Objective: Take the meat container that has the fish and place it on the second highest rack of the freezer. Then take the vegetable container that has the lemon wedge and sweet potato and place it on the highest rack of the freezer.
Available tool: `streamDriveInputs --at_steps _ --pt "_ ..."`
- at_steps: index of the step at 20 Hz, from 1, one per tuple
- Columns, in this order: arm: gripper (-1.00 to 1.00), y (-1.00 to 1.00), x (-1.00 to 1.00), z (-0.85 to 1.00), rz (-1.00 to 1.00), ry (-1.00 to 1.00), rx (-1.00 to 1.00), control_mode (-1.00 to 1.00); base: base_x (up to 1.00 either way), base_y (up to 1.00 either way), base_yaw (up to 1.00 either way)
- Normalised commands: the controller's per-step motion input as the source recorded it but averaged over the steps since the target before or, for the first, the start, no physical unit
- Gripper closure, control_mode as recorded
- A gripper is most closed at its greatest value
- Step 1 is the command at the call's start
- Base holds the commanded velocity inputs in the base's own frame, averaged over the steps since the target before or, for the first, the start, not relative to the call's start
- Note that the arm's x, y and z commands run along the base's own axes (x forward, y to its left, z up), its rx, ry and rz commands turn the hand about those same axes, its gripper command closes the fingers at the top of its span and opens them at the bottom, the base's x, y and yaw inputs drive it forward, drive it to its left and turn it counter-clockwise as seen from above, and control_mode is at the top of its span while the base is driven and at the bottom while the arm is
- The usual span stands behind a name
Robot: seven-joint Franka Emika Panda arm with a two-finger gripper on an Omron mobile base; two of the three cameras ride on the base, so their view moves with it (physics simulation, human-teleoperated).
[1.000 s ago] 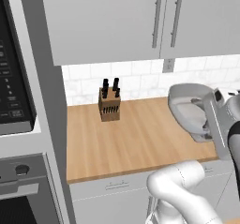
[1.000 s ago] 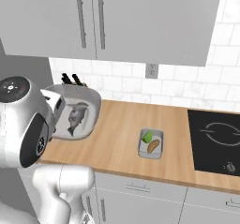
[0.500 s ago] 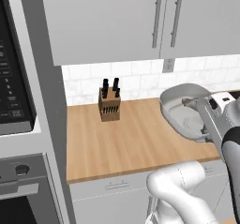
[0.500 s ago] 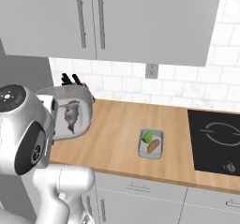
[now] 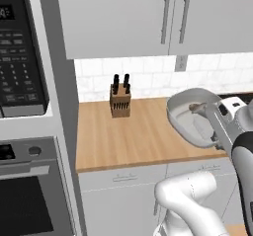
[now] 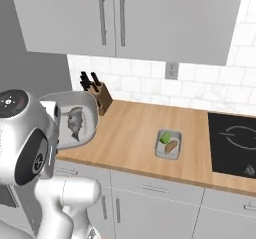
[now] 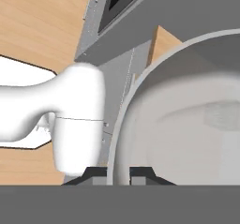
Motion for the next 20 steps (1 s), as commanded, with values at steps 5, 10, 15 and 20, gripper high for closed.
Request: streamDriveInputs --at_steps 5,10,15,20 --pt "1.0 0.0 0.0 0.0 0.0 0.0 0.0 1.0 -0.81 0.24 0.21" --pt "1.0 0.0 0.0 0.0 0.0 0.0 0.0 1.0 -0.52 0.82 0.21" --pt "1.0 0.0 0.0 0.0 0.0 0.0 0.0 1.0 0.0 1.0 0.16" --pt "1.0 0.0 0.0 0.0 0.0 0.0 0.0 1.0 -0.08 1.0 0.04"
